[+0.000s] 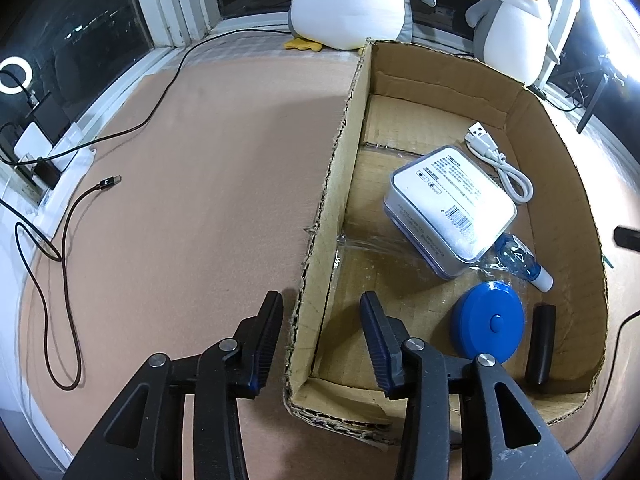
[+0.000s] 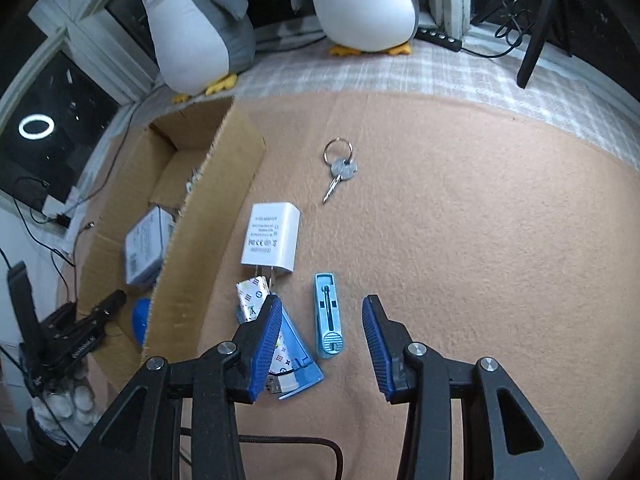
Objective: Organize rigid objects
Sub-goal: 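Move the right tool to the blue clip and close on it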
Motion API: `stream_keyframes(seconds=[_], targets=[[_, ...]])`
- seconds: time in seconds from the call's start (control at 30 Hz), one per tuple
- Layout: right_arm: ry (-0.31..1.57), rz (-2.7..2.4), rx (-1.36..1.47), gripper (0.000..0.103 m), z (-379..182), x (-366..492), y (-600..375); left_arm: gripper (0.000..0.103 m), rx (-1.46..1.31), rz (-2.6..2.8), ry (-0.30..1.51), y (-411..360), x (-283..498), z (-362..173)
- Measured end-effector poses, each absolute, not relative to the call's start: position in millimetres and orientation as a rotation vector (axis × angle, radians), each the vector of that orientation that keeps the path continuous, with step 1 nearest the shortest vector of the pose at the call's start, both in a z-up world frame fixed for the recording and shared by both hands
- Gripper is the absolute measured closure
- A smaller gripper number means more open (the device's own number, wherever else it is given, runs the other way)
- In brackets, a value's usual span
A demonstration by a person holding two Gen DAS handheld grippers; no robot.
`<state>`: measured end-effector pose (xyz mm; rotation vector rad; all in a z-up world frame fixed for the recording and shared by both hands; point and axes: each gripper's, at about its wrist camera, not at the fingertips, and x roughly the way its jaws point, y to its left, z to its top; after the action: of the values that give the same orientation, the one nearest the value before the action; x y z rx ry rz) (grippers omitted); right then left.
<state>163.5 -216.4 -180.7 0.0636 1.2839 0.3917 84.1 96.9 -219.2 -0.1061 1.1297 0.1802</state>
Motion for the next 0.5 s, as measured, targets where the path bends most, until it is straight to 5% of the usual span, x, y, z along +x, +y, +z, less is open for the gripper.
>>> stream_keyframes(seconds=[0.5], targets=[[1.341, 0.367, -0.088, 0.065, -203, 173, -193, 0.059, -0.102, 0.182, 1.127, 97, 84, -219]])
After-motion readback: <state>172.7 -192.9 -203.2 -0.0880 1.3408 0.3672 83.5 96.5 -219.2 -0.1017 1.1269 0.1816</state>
